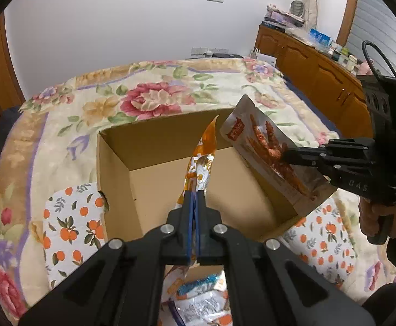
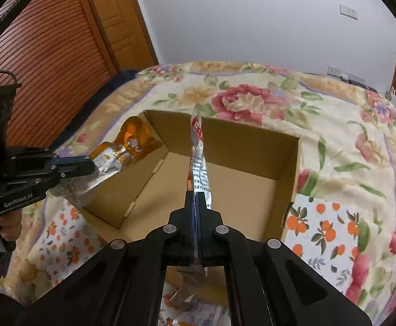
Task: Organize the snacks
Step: 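Lift both held packets and carry them over the cardboard box, then open left tool dropping orange packet while right tool drops white packet into box, then withdraw both open tools from the box back toward the snack pile, then lower left tool onto the pink-wrapped cake and close on it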
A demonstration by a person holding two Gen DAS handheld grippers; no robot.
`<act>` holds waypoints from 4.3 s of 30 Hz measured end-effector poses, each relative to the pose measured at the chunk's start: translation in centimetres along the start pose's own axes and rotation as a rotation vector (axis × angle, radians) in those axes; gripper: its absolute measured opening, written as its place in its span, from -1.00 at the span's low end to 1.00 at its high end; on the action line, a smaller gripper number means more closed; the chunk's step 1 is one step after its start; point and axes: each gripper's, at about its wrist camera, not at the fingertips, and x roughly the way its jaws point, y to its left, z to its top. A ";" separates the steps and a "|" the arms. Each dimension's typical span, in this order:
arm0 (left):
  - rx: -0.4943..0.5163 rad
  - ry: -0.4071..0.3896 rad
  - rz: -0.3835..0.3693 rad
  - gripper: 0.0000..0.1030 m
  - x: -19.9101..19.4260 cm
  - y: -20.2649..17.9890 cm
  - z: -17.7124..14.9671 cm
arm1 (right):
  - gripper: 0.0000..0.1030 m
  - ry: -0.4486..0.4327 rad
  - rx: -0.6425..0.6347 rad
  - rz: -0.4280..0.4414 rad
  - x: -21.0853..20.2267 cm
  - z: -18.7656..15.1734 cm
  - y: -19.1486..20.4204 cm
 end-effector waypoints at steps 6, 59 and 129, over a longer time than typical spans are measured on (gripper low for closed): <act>-0.009 0.030 0.018 -1.00 3.2 0.8 -0.1 | -1.00 0.031 0.009 -0.013 3.3 -0.7 -0.5; 0.012 0.027 -0.094 0.80 -8.2 -11.4 -18.3 | 0.36 -0.023 0.122 -0.096 -12.7 -20.1 5.8; 0.343 0.297 -0.142 -0.09 4.4 -15.9 -21.0 | 0.83 0.143 0.194 -0.099 -4.4 -24.7 2.5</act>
